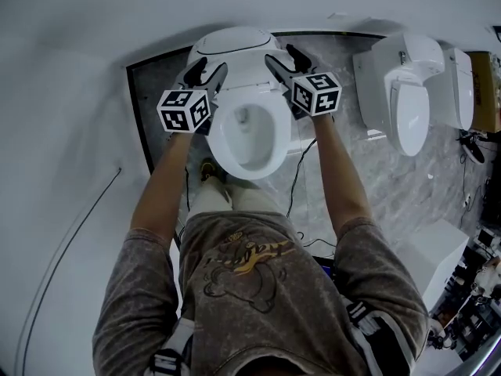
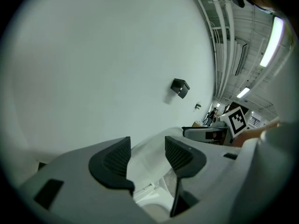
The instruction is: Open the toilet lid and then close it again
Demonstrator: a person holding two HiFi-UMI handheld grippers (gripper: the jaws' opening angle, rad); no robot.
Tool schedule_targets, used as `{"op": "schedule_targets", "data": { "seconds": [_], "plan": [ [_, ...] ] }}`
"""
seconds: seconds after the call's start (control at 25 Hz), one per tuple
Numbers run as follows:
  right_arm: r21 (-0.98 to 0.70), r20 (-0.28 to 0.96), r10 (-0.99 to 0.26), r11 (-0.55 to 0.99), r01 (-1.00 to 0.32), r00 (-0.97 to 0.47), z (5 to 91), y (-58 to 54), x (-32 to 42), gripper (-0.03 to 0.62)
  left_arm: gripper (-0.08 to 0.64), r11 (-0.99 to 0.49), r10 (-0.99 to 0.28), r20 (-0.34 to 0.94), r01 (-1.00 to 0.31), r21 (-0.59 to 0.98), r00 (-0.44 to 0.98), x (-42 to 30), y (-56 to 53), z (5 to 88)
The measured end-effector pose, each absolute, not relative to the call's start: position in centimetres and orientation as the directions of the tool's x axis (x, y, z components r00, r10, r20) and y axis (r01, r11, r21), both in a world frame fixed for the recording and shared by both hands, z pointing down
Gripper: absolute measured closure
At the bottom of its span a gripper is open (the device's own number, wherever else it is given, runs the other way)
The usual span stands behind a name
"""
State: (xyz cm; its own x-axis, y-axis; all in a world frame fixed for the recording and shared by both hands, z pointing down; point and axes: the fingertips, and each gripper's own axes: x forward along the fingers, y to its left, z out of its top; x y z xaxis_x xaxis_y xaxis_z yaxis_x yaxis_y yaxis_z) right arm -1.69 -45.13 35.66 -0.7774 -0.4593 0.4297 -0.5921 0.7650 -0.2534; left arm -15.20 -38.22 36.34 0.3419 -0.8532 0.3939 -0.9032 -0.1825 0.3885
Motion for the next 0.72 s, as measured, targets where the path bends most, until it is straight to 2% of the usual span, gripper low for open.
{"op": "schedule_targets", "data": {
  "seconds": [0.72],
  "plan": [
    [-0.293, 0.397, -0.505, 0.722, -0.627, -0.766, 34.1, -33.0, 1.9, 0.314, 0.336, -0.189, -0.849, 0.377, -0.880, 0.436, 0.370, -10.9, -27.4, 36.2]
  ]
}}
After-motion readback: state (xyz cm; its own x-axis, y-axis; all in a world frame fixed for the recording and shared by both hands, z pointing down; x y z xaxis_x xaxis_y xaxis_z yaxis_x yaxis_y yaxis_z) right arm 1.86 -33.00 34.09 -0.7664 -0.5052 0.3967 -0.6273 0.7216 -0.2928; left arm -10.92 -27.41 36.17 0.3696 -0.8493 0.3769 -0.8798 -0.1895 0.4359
